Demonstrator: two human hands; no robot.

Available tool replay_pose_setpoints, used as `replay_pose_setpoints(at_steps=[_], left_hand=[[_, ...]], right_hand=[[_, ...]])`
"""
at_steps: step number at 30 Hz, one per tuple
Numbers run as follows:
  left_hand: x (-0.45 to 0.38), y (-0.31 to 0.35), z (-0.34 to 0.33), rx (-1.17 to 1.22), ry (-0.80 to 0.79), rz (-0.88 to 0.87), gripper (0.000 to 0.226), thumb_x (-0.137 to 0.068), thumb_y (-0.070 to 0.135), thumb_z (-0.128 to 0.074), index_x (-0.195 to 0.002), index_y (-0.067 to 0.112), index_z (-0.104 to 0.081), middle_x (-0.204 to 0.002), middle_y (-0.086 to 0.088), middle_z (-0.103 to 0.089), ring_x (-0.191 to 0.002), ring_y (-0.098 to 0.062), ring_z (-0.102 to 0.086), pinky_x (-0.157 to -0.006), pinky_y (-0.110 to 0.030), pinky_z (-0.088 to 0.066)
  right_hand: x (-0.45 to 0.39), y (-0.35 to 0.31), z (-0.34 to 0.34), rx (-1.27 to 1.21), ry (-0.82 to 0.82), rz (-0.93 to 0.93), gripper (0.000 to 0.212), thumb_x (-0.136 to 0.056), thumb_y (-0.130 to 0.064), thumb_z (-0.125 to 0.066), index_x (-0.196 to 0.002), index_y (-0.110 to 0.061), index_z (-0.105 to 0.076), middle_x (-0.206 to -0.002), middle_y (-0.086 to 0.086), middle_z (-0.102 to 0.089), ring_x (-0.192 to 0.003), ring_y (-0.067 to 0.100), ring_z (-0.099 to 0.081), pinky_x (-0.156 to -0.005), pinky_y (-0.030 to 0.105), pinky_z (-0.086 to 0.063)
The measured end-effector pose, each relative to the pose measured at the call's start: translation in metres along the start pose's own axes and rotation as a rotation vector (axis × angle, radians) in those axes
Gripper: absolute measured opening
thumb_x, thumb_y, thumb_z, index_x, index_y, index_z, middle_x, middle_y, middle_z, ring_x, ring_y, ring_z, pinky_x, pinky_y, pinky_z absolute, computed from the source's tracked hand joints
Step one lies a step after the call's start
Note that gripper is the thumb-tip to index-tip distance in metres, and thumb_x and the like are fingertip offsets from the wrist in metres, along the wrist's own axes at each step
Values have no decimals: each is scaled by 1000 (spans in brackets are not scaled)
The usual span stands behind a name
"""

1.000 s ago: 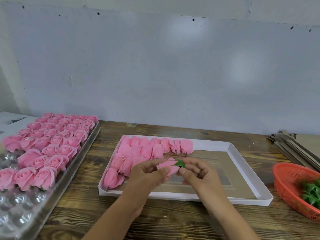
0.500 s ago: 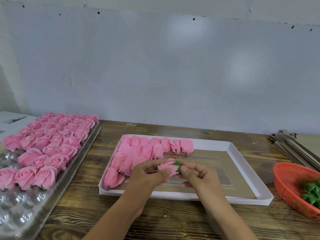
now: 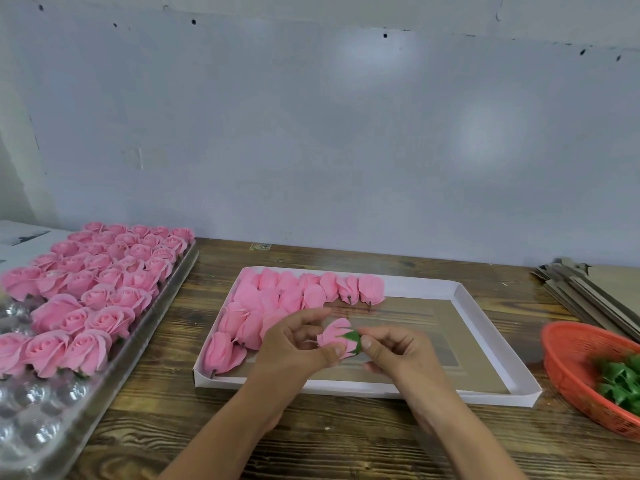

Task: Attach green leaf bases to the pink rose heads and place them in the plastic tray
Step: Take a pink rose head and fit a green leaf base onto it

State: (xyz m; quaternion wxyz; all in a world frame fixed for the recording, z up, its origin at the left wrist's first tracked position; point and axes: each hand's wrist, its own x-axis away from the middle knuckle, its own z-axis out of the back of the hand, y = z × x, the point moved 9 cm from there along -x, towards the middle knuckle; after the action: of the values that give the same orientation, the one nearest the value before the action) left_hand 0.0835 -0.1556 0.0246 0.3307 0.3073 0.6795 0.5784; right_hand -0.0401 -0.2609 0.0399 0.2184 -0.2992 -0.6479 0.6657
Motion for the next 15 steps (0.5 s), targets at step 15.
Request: replay_pose_setpoints(at_steps=[15], left_hand=[[2, 11, -1, -115, 4, -131, 47, -81, 6, -82, -114, 37, -69, -111, 15, -74, -104, -6, -70, -85, -20, -56]], right_hand=[[0, 6, 1, -66, 0, -52, 17, -93, 2, -59, -97, -9, -71, -79, 12, -74, -70, 17, -70, -57, 23, -54]])
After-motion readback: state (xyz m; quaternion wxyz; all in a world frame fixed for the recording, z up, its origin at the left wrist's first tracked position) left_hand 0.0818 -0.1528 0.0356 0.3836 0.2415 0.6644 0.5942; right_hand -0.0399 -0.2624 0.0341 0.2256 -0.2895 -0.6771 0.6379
